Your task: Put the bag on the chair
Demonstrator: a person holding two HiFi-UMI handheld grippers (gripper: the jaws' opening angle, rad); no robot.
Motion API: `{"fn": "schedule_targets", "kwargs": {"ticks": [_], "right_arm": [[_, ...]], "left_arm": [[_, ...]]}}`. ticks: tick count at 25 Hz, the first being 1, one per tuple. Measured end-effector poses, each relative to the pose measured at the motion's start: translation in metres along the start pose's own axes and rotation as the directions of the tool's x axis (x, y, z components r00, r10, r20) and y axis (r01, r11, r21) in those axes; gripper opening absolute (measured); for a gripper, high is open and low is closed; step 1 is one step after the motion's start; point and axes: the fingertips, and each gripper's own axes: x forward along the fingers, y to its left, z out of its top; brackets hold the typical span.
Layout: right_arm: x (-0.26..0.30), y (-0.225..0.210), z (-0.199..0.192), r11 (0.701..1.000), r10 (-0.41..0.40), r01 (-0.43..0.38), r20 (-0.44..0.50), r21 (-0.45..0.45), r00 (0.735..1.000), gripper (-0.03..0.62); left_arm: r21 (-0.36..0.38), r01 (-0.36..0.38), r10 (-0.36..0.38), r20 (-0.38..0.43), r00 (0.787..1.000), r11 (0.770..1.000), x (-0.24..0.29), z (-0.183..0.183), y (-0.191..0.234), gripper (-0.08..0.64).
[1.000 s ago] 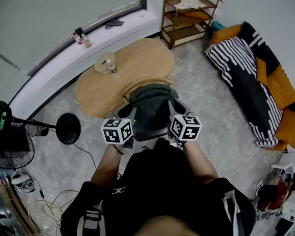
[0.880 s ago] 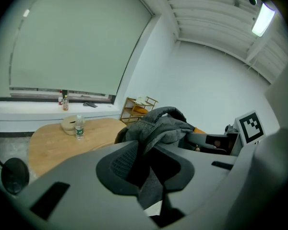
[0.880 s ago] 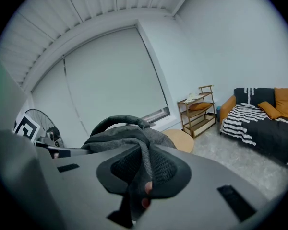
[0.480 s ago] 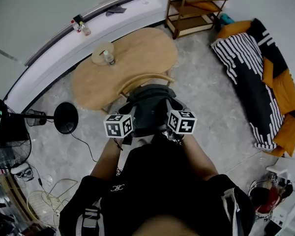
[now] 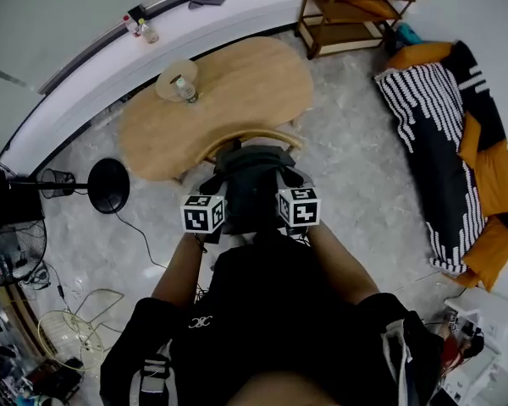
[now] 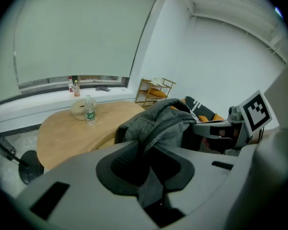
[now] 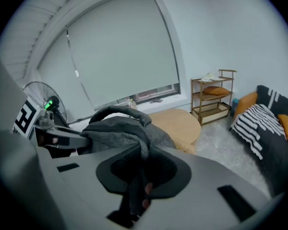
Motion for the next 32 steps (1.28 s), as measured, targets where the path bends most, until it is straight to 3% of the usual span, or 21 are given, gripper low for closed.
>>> {"fn": "schedule_targets", "kwargs": {"ticks": [3, 5, 9, 12, 18, 23, 27, 32], "right_arm": [[0.019, -0.001, 0.007, 0.994, 0.007, -0.009, -0.014, -0.113, 1.0, 0.067], [0.035, -0.004, 0.015, 0.986, 0.004, -0.009, -0.031, -0.167, 1.0, 0.067], [0.064, -0.012, 0.031, 0.979, 0.006, -0.017, -0.055, -0.204, 0.998, 0.069], [0.084, -0.016, 0.038, 0.974, -0.014, -0.002, -0.071, -0.226, 0.997, 0.069], [0.105, -0.021, 0.044, 0.98, -0.006, -0.017, -0.117, -0.199, 0.993, 0.074], [0.093, -0.021, 0.043, 0.995, 0.033, -0.042, -0.092, -0.094, 0.995, 0.089], [0.06, -0.014, 0.066, 0.998, 0.059, -0.059, 0.001, -0.039, 0.998, 0.107], [0.005, 0.009, 0.14, 0.991, 0.122, -0.104, 0.236, -0.087, 0.964, 0.098]], "left_arm": [[-0.001, -0.031, 0.031, 0.008, 0.999, 1.0, 0.012, 0.007, 0.012, 0.078], [0.04, -0.061, 0.061, 0.025, 0.998, 0.997, 0.022, 0.016, 0.021, 0.08], [0.166, -0.133, 0.121, 0.079, 0.989, 0.977, 0.046, 0.033, 0.039, 0.087], [0.191, -0.174, 0.162, 0.08, 0.984, 0.966, 0.06, 0.045, 0.052, 0.092], [0.201, -0.214, 0.204, 0.069, 0.976, 0.956, 0.074, 0.052, 0.065, 0.106], [0.188, -0.23, 0.222, 0.068, 0.973, 0.955, 0.068, 0.05, 0.059, 0.112], [0.15, -0.253, 0.238, 0.109, 0.965, 0.956, 0.039, 0.061, 0.051, 0.161], [0.101, -0.254, 0.214, 0.3, 0.929, 0.962, -0.026, 0.119, 0.033, 0.161]]}}
